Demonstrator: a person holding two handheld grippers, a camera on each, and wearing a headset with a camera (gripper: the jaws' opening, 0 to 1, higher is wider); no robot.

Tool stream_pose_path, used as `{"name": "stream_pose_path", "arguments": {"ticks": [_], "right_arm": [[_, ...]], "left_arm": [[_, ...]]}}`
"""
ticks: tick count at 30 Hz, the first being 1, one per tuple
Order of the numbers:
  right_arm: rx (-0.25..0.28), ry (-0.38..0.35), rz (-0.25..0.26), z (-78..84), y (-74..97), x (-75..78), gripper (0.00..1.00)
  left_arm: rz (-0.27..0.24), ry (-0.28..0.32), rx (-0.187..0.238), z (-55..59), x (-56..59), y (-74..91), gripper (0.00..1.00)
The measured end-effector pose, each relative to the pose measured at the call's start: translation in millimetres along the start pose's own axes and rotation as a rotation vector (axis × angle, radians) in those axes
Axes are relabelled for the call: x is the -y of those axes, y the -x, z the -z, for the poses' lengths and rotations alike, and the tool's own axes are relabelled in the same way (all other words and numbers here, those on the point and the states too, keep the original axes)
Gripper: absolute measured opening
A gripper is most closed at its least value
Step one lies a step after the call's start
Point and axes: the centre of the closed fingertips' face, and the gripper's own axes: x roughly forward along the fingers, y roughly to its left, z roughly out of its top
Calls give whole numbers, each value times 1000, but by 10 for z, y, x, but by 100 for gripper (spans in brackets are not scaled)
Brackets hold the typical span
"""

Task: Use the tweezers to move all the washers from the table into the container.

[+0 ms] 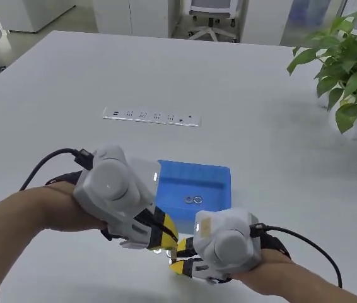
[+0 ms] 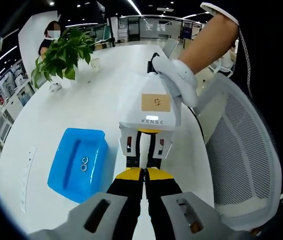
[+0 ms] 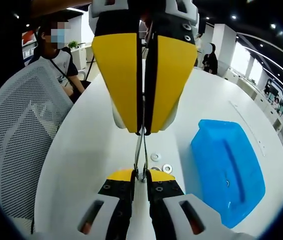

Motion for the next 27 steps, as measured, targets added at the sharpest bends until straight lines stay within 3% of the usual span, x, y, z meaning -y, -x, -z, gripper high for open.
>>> {"name": "stream_pose_path", "arguments": {"ticks": [27], "right_arm": [[-1, -24, -2, -10, -20, 9, 11]], "left_arm": [[-10, 27, 17, 0, -54, -5, 5]]}}
